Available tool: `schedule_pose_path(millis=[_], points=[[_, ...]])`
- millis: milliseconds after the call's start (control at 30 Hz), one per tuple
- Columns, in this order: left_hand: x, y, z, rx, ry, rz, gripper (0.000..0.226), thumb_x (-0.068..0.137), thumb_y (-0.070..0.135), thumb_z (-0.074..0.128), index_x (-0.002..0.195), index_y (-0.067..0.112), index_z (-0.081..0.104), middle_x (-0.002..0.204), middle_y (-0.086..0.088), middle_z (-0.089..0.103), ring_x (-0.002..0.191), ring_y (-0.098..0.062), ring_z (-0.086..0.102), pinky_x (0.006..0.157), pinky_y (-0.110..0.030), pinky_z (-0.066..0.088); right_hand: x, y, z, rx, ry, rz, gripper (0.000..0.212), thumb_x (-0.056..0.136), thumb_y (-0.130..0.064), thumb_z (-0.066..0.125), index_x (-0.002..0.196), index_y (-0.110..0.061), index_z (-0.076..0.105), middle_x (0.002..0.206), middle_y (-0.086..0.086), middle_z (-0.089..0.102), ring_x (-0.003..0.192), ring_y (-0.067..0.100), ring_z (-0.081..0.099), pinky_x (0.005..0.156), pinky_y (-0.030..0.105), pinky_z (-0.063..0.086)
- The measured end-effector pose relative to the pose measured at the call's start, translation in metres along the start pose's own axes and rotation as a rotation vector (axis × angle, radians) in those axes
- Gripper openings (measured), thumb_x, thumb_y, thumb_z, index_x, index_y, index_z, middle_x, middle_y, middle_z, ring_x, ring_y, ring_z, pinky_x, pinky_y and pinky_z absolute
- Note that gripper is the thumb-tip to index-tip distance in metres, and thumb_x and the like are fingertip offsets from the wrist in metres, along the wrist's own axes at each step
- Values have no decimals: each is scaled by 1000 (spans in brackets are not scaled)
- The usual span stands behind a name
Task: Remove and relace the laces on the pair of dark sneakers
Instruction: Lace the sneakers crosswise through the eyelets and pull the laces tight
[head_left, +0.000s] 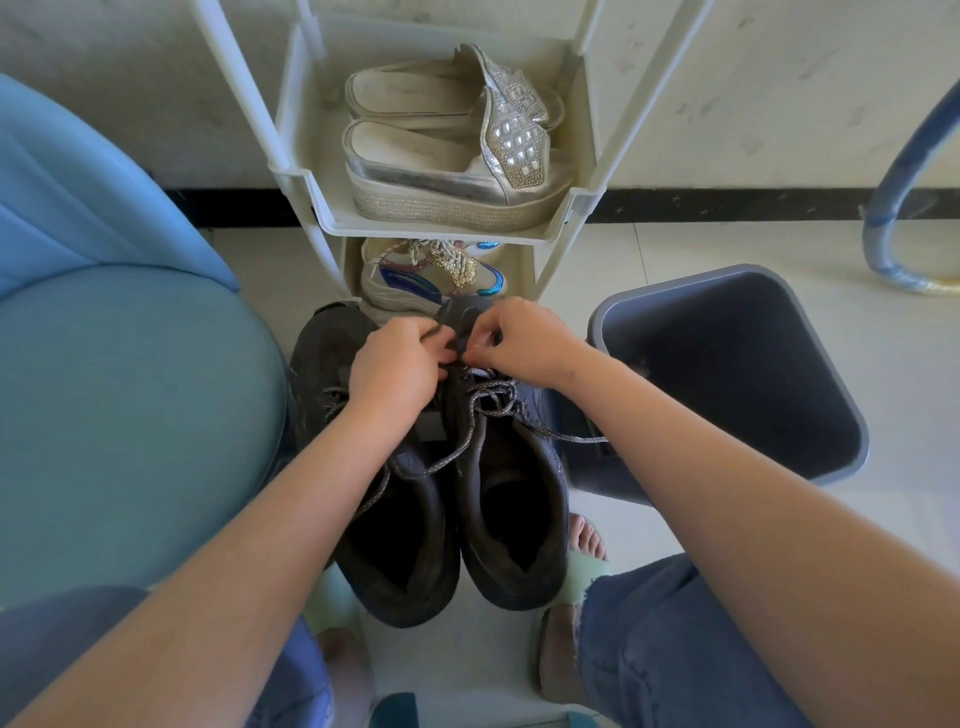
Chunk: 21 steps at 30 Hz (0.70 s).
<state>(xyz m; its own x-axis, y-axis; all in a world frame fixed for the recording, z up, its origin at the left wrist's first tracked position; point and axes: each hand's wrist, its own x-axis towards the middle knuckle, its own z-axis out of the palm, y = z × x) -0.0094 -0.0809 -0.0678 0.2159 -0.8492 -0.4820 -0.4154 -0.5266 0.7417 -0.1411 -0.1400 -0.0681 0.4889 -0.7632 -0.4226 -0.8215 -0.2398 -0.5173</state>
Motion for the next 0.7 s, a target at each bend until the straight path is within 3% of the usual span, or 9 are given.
schedule_pose_path(millis=[100, 200, 333, 400, 500, 600, 700], points=[[-2, 1, -2, 41, -46, -28, 23, 99, 24, 46, 106, 15, 67, 94, -4, 72, 89, -20, 69, 90, -40, 51, 0, 0, 3, 60, 5, 3, 10, 88, -25, 60, 79, -27, 64, 89, -8, 66, 91, 16, 58, 103, 48, 38], [-1, 2, -3, 85, -65, -46, 23, 97, 23, 49, 103, 12, 68, 95, -7, 72, 89, -23, 69, 90, -42, 51, -1, 3, 5, 238, -26, 18, 21, 87, -18, 61, 70, -32, 60, 79, -17, 59, 88, 11, 53, 106, 52, 33], [0, 4, -5, 53, -97, -79, 20, 94, 21, 54, 103, 10, 68, 99, -11, 71, 89, -26, 69, 90, -46, 52, -9, 4, 1, 579, -97, 35, 8, 89, -3, 60, 83, -9, 63, 78, -4, 57, 78, 10, 51, 82, 27, 44], [-1, 3, -5, 94, -80, -50, 19, 93, 22, 55, 98, 11, 69, 96, -11, 71, 88, -28, 68, 87, -47, 53, -11, 4, -1, 648, -102, 35, 8, 89, -1, 58, 85, -6, 62, 80, -1, 56, 78, 11, 50, 77, 22, 43], [0, -1, -3, 104, -70, -47, 20, 94, 24, 53, 92, 13, 69, 92, -10, 71, 89, -30, 67, 86, -49, 52, -6, 0, -1, 517, -106, 76, 7, 90, -11, 61, 85, -8, 64, 82, 3, 58, 80, 13, 52, 80, 28, 43], [2, -4, -2, -53, -76, -121, 22, 97, 22, 47, 82, 23, 62, 96, -6, 71, 89, -25, 69, 90, -50, 51, 1, -8, 1, 206, -103, 125, 37, 92, -41, 56, 85, -7, 67, 70, -1, 55, 69, 11, 49, 81, 33, 38], [-2, 1, -2, -187, -72, -211, 25, 99, 16, 42, 81, 19, 59, 102, -9, 68, 92, -23, 65, 91, -43, 49, 7, -16, 6, -7, -118, 139, 54, 94, -53, 47, 100, -4, 68, 87, 3, 66, 91, 18, 57, 103, 47, 27]])
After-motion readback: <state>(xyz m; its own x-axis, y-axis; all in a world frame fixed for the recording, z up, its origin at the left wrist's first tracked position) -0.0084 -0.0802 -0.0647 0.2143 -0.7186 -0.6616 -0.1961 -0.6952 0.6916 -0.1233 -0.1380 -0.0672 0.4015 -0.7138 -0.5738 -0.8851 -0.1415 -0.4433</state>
